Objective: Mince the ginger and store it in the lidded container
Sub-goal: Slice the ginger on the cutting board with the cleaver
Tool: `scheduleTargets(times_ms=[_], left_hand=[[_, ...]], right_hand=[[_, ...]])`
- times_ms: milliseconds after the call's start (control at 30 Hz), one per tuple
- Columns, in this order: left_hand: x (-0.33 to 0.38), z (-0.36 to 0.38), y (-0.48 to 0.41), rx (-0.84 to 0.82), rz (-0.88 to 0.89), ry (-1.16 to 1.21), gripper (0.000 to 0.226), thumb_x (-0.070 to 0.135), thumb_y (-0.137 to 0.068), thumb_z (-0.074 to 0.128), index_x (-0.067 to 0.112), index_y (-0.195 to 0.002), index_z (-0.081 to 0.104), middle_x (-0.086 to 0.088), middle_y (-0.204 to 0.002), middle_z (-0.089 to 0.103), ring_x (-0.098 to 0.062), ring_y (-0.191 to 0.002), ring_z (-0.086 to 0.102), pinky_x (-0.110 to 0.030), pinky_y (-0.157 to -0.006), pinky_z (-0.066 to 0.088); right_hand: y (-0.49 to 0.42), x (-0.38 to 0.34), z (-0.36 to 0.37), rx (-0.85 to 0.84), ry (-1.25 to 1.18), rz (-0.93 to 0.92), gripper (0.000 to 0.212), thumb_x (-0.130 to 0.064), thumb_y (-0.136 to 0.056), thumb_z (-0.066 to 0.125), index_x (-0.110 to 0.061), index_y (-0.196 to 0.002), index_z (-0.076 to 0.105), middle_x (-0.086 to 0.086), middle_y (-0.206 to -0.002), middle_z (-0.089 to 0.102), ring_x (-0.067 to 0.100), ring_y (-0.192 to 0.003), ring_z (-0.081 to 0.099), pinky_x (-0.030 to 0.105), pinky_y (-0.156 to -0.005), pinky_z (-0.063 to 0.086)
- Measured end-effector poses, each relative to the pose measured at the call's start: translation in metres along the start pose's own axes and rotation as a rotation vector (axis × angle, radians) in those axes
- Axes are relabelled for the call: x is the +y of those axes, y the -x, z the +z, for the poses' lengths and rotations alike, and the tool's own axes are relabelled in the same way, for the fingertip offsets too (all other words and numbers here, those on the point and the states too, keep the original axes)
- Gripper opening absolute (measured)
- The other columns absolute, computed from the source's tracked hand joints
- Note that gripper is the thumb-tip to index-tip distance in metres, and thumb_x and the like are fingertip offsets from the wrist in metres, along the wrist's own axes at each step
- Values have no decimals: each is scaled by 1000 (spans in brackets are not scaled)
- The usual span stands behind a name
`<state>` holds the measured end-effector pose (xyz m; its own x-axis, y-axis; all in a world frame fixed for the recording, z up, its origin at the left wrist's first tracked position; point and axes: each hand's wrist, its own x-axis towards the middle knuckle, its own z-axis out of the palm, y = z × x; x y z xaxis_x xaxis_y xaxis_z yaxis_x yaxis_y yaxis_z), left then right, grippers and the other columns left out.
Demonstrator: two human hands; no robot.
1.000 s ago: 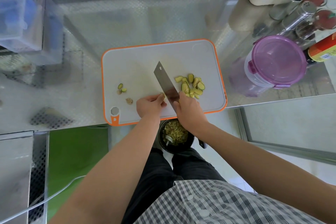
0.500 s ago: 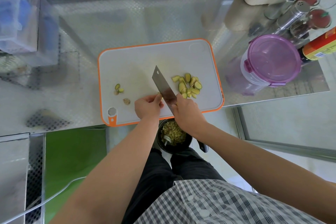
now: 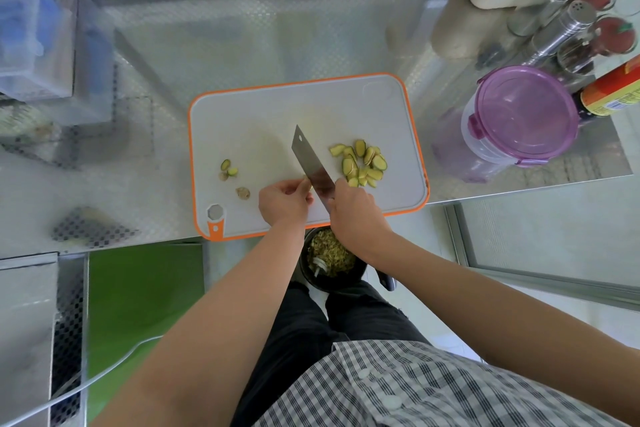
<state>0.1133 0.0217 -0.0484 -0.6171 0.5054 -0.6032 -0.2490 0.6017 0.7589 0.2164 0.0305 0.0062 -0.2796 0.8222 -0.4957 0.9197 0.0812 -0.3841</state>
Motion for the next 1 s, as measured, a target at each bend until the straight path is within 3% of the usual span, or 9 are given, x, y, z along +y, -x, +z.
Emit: scheduleTargets(times_ms=[167, 333, 433, 600, 800, 933, 1000], left_hand=[[0, 0, -2, 0, -2, -19, 24, 7, -79, 73, 18, -59, 66, 2, -49, 64, -21, -52, 60, -39, -72, 57], [-3, 0, -4, -5, 9, -18, 23, 7, -80, 72, 18, -60, 68, 0, -49, 64, -18, -50, 59, -36, -69, 57], [-4, -1, -5, -9, 20, -50, 22, 9, -80, 72, 20, -60, 68, -3, -55, 67, -21, -56, 63, -42, -75, 58], [-9, -2, -11, -15, 30, -79, 19, 15, -75, 76, 25, -61, 69, -6, -70, 73, -26, -71, 72, -45, -78, 58], [-7, -6, -11, 25, 116, -207, 27, 19, -79, 68, 27, -54, 63, -4, -61, 70, -26, -66, 70, -41, -74, 58], [-2, -15, -22, 52, 213, -367, 8, 26, -80, 67, 20, -75, 71, -4, -73, 72, -25, -73, 69, -38, -77, 56], [2, -21, -26, 100, 272, -460, 12, 23, -82, 66, 16, -90, 72, -2, -86, 72, -21, -83, 66, -30, -81, 51]], right_hand=[[-9, -5, 3, -1, -43, 6, 4, -7, -96, 43, -10, -99, 42, 3, -76, 41, 23, -73, 43, 33, -61, 35], [0, 8, 10, 2, -27, 0, 11, -4, -94, 41, -10, -88, 34, 3, -70, 38, 27, -69, 43, 29, -48, 25], [-8, 0, 14, 6, -53, 21, 3, -11, -97, 42, -10, -94, 40, 4, -78, 44, 24, -72, 45, 33, -57, 34], [-19, -7, 19, 51, -73, -9, 7, -16, -100, 38, -12, -95, 37, 4, -81, 47, 25, -71, 44, 35, -61, 34], [-20, 6, 14, 164, -147, -2, 15, -19, -100, 39, -5, -105, 43, 11, -84, 55, 27, -72, 47, 35, -61, 35], [-24, 15, -1, 150, -231, -61, 24, -20, -97, 44, -1, -112, 47, 5, -70, 48, 27, -69, 47, 33, -58, 33], [-23, 19, -8, 160, -260, -89, 28, -19, -95, 46, -3, -118, 48, 3, -63, 45, 29, -67, 49, 36, -57, 38]])
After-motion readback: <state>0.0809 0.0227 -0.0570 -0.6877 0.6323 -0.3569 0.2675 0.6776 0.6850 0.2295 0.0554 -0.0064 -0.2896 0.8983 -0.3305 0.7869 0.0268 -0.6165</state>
